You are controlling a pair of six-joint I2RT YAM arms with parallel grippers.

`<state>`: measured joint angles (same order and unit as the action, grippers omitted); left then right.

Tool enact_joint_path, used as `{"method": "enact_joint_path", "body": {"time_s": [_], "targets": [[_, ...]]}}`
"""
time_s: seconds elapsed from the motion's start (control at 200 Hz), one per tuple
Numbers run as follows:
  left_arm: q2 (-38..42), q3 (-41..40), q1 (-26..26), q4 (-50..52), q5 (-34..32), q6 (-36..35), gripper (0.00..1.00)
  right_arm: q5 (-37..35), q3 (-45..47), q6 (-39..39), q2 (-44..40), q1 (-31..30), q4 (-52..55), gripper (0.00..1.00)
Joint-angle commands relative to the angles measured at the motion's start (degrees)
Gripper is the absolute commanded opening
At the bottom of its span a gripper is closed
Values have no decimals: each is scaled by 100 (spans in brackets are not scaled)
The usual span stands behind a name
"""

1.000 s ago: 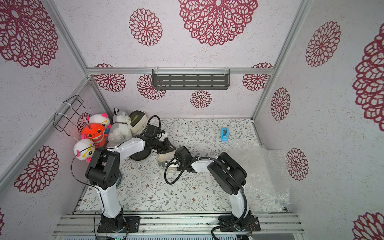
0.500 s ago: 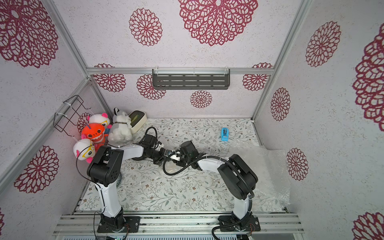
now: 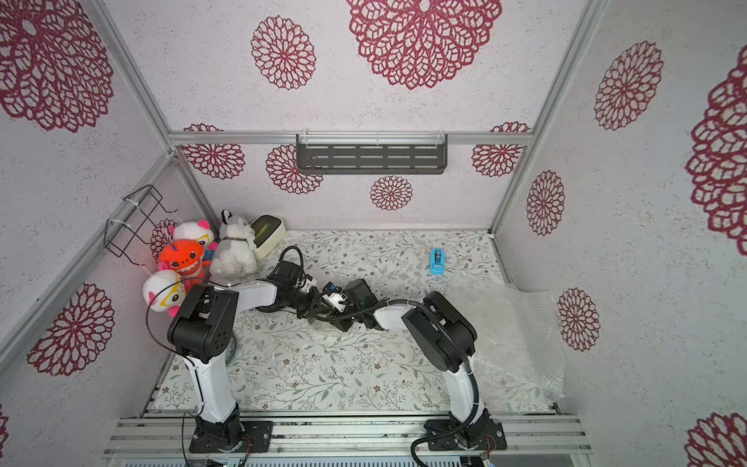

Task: Wrap dinner plates in bubble wrap
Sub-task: Wrap the plate in the bubble wrap.

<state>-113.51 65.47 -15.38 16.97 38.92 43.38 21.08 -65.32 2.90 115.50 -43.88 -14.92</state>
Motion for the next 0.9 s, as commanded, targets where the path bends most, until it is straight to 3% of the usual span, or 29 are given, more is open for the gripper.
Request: {"method": "enact_joint_path", "body": {"time_s": [0.0,0.06,0.115,0.145,0.195,0.275,0.35,0.565,0.771,0.896], "targets": [[388,121,171,612,-545,-10,38,-376,157,-461,124,-35,572,41],[644,307,309,733,-465,-60,47,-409,262,-555,121,-33,568,40],[896,475,460,837,-570,-321,63,-421,299,-614,145,-33,586,40],[1040,557,518,922,-841,-547,82,-415,316,-646,154,-34,589,40],[1249,675,585,1048,-1573,-903,99,-396,357,-696,140,-38,509,40],[1272,793,731,848,-2017,-1534,98,-411,380,-728,96,-42,438,40],[784,1245,900,931,-1724,-1933,98,-453,380,-724,56,-41,403,40],[-1242,3331,1027,2375,-789,-2889,100,-548,410,-772,-1,-42,293,40],[-2277,4397,1006,2897,331,-3438,86,-623,476,-785,-57,-48,235,39],[-2617,4677,976,3008,580,-3467,72,-638,507,-811,-101,-50,201,39]]}}
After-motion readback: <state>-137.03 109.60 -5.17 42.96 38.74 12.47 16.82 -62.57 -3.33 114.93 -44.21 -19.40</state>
